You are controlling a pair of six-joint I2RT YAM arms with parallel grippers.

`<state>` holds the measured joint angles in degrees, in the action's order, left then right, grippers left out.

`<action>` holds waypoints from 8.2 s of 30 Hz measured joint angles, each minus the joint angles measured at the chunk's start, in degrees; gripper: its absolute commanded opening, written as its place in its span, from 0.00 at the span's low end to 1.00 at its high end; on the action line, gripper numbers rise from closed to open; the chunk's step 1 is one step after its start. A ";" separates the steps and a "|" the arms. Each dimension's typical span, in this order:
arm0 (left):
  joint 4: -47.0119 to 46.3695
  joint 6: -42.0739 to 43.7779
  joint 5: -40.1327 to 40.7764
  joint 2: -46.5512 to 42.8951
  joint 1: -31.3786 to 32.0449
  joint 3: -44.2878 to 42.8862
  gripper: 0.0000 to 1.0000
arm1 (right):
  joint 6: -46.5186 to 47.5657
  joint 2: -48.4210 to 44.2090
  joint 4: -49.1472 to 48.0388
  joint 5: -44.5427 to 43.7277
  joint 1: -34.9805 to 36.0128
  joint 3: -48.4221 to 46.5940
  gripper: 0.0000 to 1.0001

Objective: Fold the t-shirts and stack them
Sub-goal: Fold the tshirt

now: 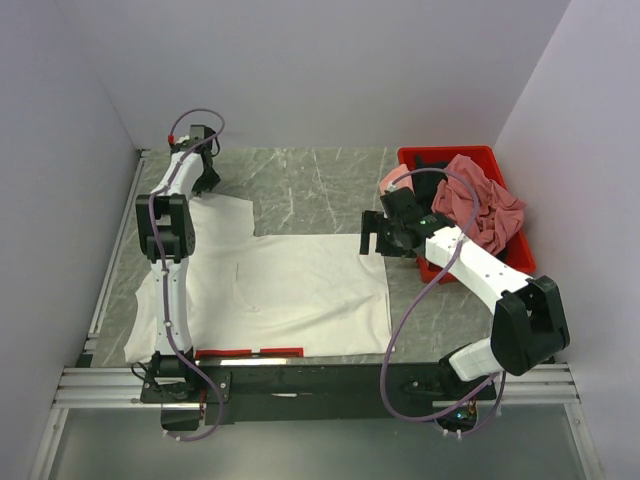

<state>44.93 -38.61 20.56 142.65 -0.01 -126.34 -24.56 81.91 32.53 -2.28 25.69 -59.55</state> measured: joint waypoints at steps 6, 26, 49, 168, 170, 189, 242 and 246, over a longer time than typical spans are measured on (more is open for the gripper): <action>1.07 0.07 1.29 0.22 -0.07 -0.26 0.39 | 0.00 0.00 -0.02 0.02 -0.13 0.04 0.99; -8.13 1.90 0.02 -8.07 -0.28 14.05 0.00 | -0.22 0.70 -0.26 -2.25 -0.57 -0.09 0.98; -17.46 1.99 -0.35 -27.06 2.36 34.05 0.00 | -10.05 29.27 1.62 -12.98 -2.29 -22.97 0.82; 28.96 -60.74 12.94 -120.91 4.13 84.02 0.00 | -9.46 -5.88 -3.52 -19.43 8.68 16.20 0.16; 29.33 -61.61 12.94 -120.63 4.13 84.04 0.00 | -9.73 -5.95 -4.37 -19.17 8.68 17.68 0.20; 31.98 -62.90 12.50 -122.33 4.17 83.56 0.99 | -9.79 -15.91 -5.07 -17.29 9.07 19.69 0.70; -29.18 -16.41 -9.84 -51.65 -4.26 75.89 0.99 | 0.26 38.32 -6.84 0.55 -2.45 -28.46 0.75; -27.96 -15.23 -9.84 -49.22 -4.26 69.20 1.00 | 2.25 38.77 -5.05 0.07 -2.49 -32.02 0.75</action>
<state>16.97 -53.84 10.72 93.43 -4.27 -57.14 -22.31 120.68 27.49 -2.22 23.20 -91.57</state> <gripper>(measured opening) 0.995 0.748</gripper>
